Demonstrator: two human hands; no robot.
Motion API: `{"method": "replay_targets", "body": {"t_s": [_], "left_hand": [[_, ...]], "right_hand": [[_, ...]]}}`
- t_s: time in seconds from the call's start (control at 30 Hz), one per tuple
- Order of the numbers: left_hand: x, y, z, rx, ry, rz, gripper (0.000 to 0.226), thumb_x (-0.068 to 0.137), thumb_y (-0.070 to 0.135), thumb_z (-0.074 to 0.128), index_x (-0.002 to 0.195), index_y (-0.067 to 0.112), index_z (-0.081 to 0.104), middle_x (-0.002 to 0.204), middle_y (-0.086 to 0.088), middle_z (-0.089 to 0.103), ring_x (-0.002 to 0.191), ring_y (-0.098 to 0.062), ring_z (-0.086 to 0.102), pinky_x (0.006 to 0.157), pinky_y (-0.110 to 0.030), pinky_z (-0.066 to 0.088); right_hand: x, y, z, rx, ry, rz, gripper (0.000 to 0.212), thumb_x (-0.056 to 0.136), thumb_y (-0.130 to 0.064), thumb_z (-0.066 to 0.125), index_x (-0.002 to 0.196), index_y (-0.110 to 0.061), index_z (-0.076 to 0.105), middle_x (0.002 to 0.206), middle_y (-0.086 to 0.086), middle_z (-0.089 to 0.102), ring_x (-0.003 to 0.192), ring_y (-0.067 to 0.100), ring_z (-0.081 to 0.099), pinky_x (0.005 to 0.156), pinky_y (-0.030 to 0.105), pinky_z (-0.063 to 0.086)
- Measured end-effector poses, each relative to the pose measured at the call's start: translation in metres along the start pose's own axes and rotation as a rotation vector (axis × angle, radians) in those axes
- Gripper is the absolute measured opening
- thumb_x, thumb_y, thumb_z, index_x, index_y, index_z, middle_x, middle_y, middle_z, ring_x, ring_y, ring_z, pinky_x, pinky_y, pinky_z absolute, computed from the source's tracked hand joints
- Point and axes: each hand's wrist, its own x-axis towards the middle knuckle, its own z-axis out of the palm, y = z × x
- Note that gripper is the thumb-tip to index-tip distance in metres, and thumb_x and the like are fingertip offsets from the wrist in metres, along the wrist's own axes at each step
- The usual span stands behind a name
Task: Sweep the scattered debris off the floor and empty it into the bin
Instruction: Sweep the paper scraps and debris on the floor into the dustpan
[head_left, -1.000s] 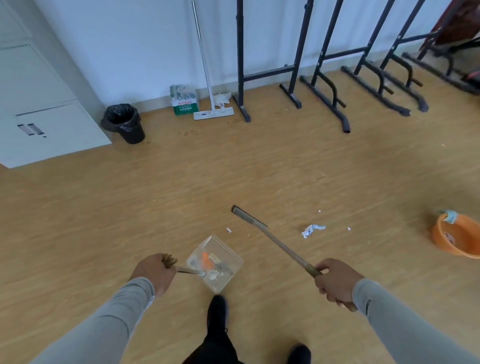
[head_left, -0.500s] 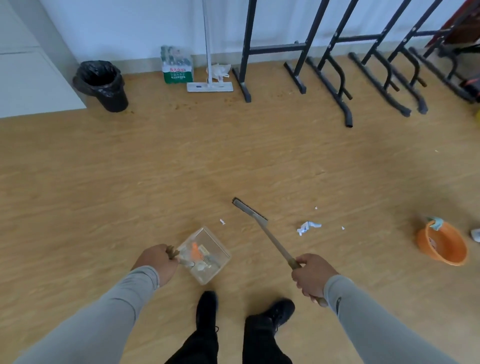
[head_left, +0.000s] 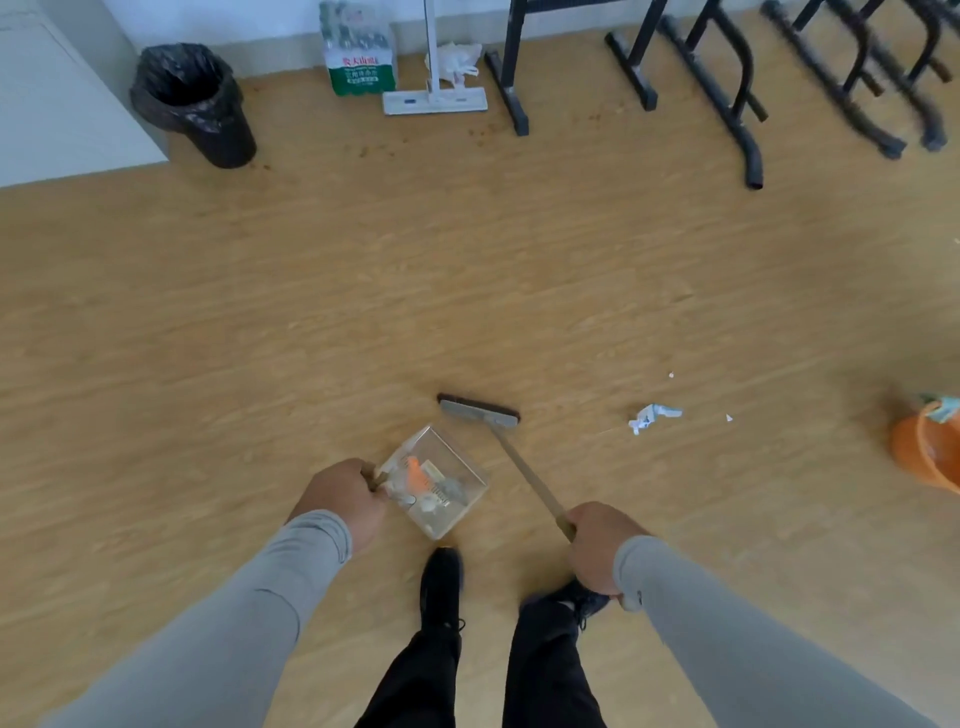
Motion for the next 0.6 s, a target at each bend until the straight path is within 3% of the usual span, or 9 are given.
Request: {"method": "replay_targets", "body": {"t_s": [0.2, 0.33, 0.47, 0.6], "left_hand": [[-0.012, 0.005, -0.005, 0.019, -0.027, 0.017, 0.011, 0.092, 0.032, 0.059, 0.1, 0.025, 0.062, 0.086, 0.004, 0.066, 0.074, -0.018, 0.065, 0.068, -0.032, 0.057], [-0.013, 0.008, -0.008, 0.003, -0.025, 0.021, 0.006, 0.092, 0.031, 0.059, 0.097, 0.027, 0.061, 0.089, 0.005, 0.066, 0.078, -0.017, 0.065, 0.075, -0.034, 0.059], [-0.014, 0.006, -0.006, -0.002, -0.014, 0.016, 0.004, 0.091, 0.03, 0.06, 0.095, 0.027, 0.06, 0.087, 0.006, 0.065, 0.077, -0.017, 0.064, 0.071, -0.032, 0.055], [-0.015, 0.002, -0.003, -0.021, -0.011, 0.011, 0.006, 0.091, 0.028, 0.062, 0.097, 0.028, 0.061, 0.092, 0.006, 0.067, 0.079, -0.017, 0.064, 0.074, -0.031, 0.053]], "right_hand": [[-0.062, 0.056, -0.049, 0.33, -0.081, 0.011, 0.039, 0.089, -0.003, 0.05, 0.116, -0.027, 0.064, 0.073, 0.011, 0.059, 0.057, 0.021, 0.044, 0.045, 0.027, 0.032], [-0.057, 0.053, -0.029, 0.313, -0.038, 0.031, 0.05, 0.087, -0.009, 0.048, 0.126, -0.038, 0.058, 0.075, 0.009, 0.058, 0.059, 0.022, 0.043, 0.052, 0.031, 0.035], [-0.034, 0.03, -0.005, 0.17, 0.021, 0.022, 0.049, 0.091, -0.006, 0.042, 0.131, -0.032, 0.056, 0.075, 0.006, 0.052, 0.051, 0.019, 0.039, 0.045, 0.023, 0.032], [-0.033, 0.028, -0.002, 0.158, -0.086, 0.035, 0.046, 0.088, 0.001, 0.041, 0.122, -0.018, 0.066, 0.064, 0.005, 0.044, 0.046, 0.017, 0.035, 0.04, 0.019, 0.028]]}}
